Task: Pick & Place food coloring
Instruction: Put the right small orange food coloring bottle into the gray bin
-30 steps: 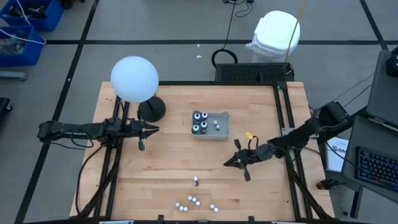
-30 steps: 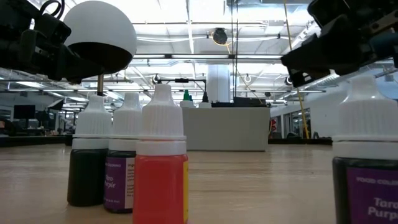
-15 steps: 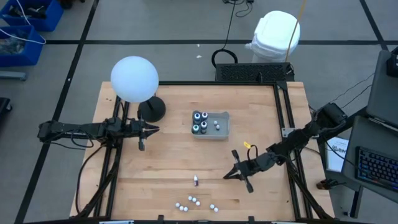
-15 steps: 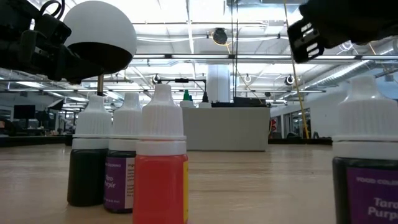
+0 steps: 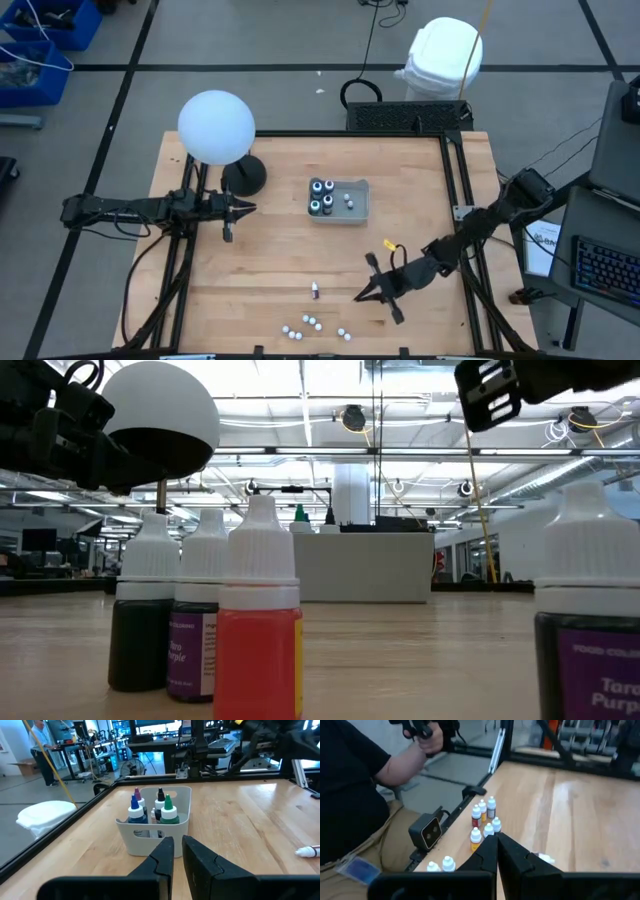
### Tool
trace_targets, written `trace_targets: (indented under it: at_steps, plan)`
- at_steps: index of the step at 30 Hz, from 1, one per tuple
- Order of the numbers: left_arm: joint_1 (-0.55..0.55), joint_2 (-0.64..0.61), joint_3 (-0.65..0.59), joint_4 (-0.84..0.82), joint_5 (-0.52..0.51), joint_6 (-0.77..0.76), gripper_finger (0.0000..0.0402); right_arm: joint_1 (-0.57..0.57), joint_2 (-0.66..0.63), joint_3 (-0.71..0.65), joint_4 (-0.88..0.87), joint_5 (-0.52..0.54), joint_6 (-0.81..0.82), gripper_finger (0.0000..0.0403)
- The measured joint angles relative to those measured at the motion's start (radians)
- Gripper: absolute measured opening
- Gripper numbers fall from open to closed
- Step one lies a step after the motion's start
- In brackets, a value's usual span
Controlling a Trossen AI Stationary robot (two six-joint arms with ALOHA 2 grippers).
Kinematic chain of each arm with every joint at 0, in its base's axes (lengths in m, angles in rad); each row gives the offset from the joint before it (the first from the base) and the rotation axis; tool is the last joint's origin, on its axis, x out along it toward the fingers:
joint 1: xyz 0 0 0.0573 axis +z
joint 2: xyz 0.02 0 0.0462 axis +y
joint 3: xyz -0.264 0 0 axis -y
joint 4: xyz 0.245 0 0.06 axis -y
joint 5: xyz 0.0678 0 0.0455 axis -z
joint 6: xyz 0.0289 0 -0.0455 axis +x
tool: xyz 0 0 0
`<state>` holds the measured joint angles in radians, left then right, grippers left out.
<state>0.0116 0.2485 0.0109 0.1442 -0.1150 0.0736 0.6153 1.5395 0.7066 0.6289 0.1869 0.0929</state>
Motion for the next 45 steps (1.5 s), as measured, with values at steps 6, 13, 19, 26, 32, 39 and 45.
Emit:
trace_targets:
  at_steps: [6, 13, 19, 26, 32, 39, 45]
  plan:
    - [0.0, 0.0, 0.0, 0.002, 0.0, 0.033, 0.0047, 0.047, 0.021, 0.184, -0.27, 0.127, 0.02, 0.0]
    - [0.0, 0.0, 0.0, 0.023, 0.0, 0.056, 0.0047, 0.062, 0.132, 0.453, -0.6, 0.118, 0.145, 0.0]
    - [0.0, 0.0, 0.0, 0.047, 0.0, 0.063, 0.0047, 0.079, 0.28, 0.733, -0.905, 0.017, 0.26, 0.0]
    - [0.0, 0.0, 0.0, 0.043, 0.0, 0.027, 0.0047, 0.133, 0.444, 1.079, -1.193, 0.02, 0.332, 0.0]
    - [0.0, 0.0, 0.0, 0.04, 0.001, -0.005, 0.0047, 0.139, 0.521, 1.177, -1.379, 0.02, 0.384, 0.0001]
    - [0.0, 0.0, 0.0, 0.031, 0.001, -0.009, 0.0047, 0.102, 0.521, 1.159, -1.415, -0.106, 0.558, 0.0073]
    - [0.0, 0.0, 0.0, -0.001, 0.001, -0.014, 0.0047, 0.093, 0.522, 1.159, -1.43, -0.082, 0.55, 0.0172]
